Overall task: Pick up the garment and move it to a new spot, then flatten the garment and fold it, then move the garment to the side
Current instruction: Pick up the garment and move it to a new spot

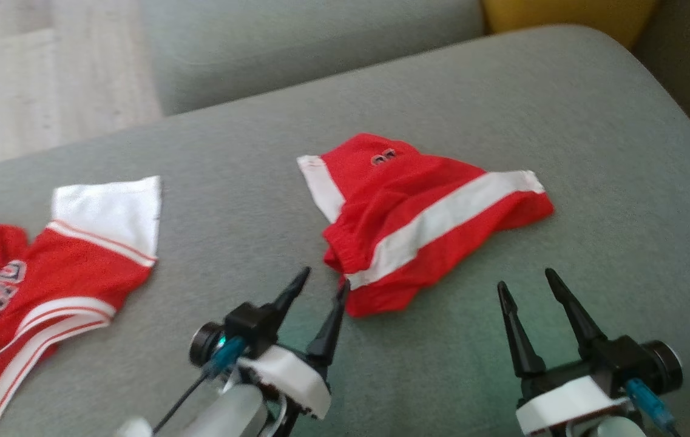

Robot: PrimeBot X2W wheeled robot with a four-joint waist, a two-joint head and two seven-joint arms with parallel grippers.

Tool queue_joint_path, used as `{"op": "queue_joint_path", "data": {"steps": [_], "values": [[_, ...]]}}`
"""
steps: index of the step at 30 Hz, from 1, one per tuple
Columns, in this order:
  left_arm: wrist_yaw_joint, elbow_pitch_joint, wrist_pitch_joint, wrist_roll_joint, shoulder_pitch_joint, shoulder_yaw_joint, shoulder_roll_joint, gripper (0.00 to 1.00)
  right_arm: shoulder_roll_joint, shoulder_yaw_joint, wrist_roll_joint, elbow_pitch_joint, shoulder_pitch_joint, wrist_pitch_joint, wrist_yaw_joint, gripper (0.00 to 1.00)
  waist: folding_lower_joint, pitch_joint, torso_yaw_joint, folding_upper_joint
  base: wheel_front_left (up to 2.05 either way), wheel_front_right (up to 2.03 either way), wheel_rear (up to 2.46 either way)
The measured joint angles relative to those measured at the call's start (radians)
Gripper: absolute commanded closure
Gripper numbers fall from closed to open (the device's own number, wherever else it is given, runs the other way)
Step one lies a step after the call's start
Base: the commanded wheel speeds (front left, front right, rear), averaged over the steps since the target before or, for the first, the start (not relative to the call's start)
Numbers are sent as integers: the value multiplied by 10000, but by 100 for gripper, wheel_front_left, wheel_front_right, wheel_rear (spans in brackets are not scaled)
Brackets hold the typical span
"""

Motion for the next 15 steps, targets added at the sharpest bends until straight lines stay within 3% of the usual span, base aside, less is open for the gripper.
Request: {"op": "queue_joint_path", "data": {"steps": [8, 15], "values": [[853, -2999, -4, 2027, 3093, 3555, -102, 0, 17, -550, 167, 23, 247, 8, 0, 0, -1, -573, 974, 0, 0, 0, 0], [995, -4938, -21, 3074, 4909, 6427, -648, 0, 33, -796, 148, -50, 804, 8, 0, 0, -1, -1048, 1695, 0, 0, 0, 0]]}}
